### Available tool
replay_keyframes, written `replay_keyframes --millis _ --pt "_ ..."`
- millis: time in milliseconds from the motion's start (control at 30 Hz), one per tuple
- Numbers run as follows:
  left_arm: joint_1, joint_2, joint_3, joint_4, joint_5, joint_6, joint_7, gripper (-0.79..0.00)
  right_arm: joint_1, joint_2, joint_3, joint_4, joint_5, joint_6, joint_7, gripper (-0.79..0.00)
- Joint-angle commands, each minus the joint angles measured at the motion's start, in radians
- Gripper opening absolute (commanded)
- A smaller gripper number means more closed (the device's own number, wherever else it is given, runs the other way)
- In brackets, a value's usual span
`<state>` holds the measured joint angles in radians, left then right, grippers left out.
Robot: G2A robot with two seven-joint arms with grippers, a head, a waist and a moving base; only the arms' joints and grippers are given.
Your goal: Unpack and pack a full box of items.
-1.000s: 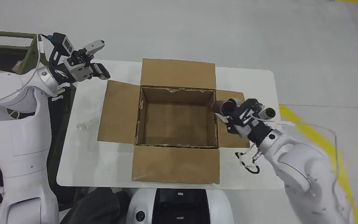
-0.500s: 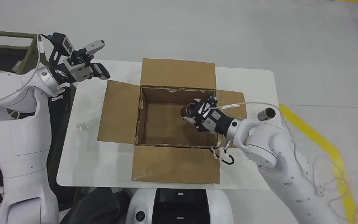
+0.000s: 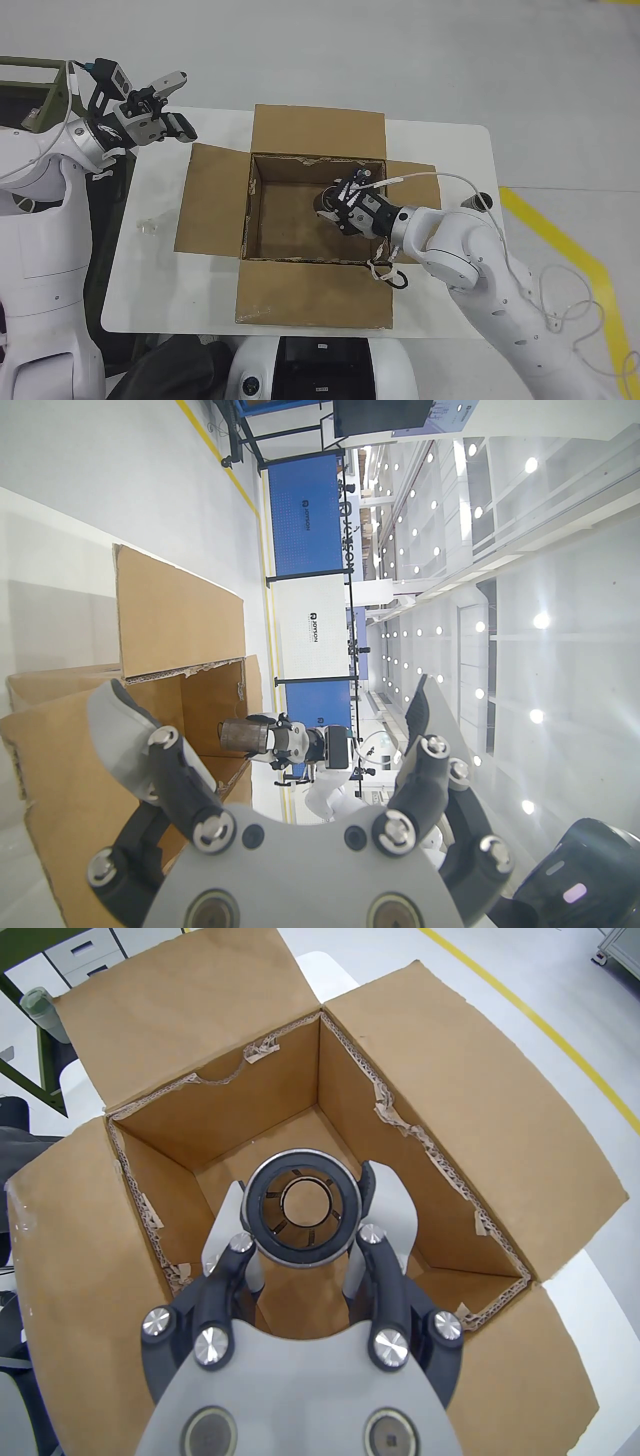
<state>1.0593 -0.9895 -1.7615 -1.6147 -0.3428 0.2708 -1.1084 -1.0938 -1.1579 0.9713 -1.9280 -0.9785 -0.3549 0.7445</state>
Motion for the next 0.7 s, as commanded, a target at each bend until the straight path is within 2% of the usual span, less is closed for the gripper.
replay_keyframes --millis 0,300,500,667 --pt "0.000 0.000 0.000 0.000 0.000 0.000 0.000 0.000 0.000 0.000 0.000 0.000 0.000 0.000 0.000 -0.785" --pt "0.000 0.000 0.000 0.000 0.000 0.000 0.000 0.000 -0.001 -0.002 -0.008 0.013 -0.008 -0.001 -0.017 -0.785" --pt "0.000 0.000 0.000 0.000 0.000 0.000 0.000 0.000 0.088 -0.027 -0.084 0.106 0.007 0.000 -0.014 -0.785" --pt "0.000 0.000 0.000 0.000 0.000 0.000 0.000 0.000 0.192 -0.063 -0.186 0.218 0.024 -0.002 0.004 -0.785"
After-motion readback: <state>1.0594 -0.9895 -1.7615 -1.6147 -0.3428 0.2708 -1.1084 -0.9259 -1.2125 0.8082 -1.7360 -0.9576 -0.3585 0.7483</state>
